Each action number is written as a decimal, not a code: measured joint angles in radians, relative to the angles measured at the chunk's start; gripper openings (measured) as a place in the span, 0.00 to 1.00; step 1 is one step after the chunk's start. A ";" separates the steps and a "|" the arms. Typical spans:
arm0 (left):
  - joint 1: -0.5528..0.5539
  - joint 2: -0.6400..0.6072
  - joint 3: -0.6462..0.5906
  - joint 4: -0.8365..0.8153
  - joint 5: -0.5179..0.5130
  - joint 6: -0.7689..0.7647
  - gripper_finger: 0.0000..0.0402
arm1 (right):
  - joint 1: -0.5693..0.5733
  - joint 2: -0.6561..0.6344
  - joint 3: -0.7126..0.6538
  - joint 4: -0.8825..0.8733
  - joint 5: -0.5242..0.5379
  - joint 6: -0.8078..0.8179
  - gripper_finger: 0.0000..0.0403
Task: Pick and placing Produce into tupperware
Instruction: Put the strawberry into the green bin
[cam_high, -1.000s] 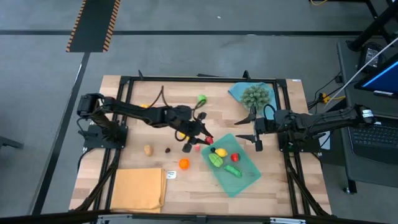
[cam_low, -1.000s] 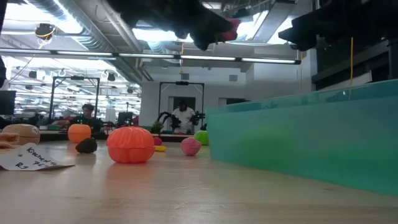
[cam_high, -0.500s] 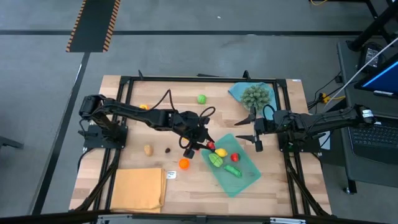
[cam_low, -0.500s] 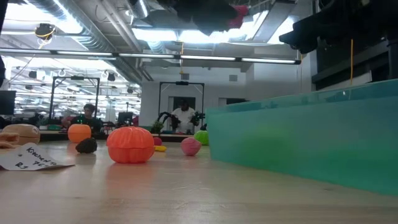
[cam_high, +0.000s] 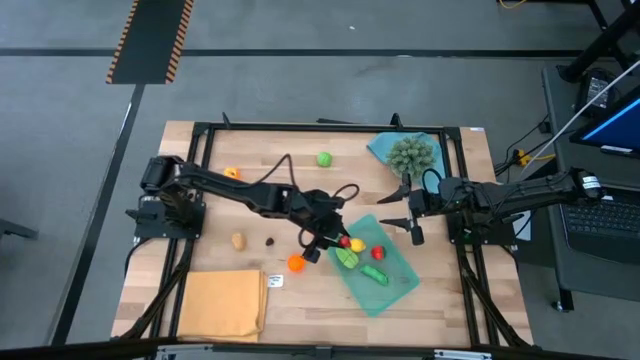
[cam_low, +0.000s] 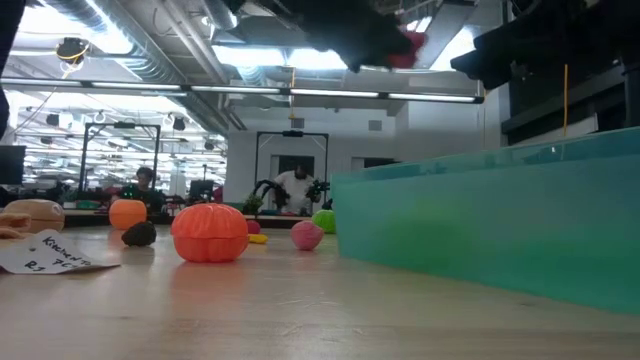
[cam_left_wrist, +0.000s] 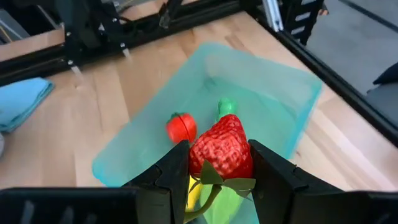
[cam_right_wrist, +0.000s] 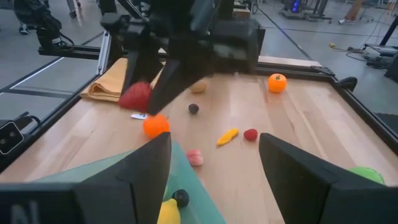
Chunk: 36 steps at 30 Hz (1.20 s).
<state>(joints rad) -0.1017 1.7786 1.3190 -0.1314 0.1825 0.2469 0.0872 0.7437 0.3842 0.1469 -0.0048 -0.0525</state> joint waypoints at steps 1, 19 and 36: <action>0.000 0.019 0.025 -0.017 0.000 0.004 0.32 | 0.000 0.000 0.000 -0.002 0.000 0.000 0.61; -0.032 0.306 0.377 -0.295 0.002 0.027 0.32 | 0.002 0.000 0.000 -0.062 0.000 -0.001 0.61; -0.050 0.390 0.382 -0.252 0.002 -0.004 0.32 | 0.002 0.000 0.000 -0.073 0.000 -0.001 0.61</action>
<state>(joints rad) -0.1520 2.1684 1.7011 -0.3834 0.1841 0.2425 0.0891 0.7440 0.3843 0.0741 -0.0048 -0.0532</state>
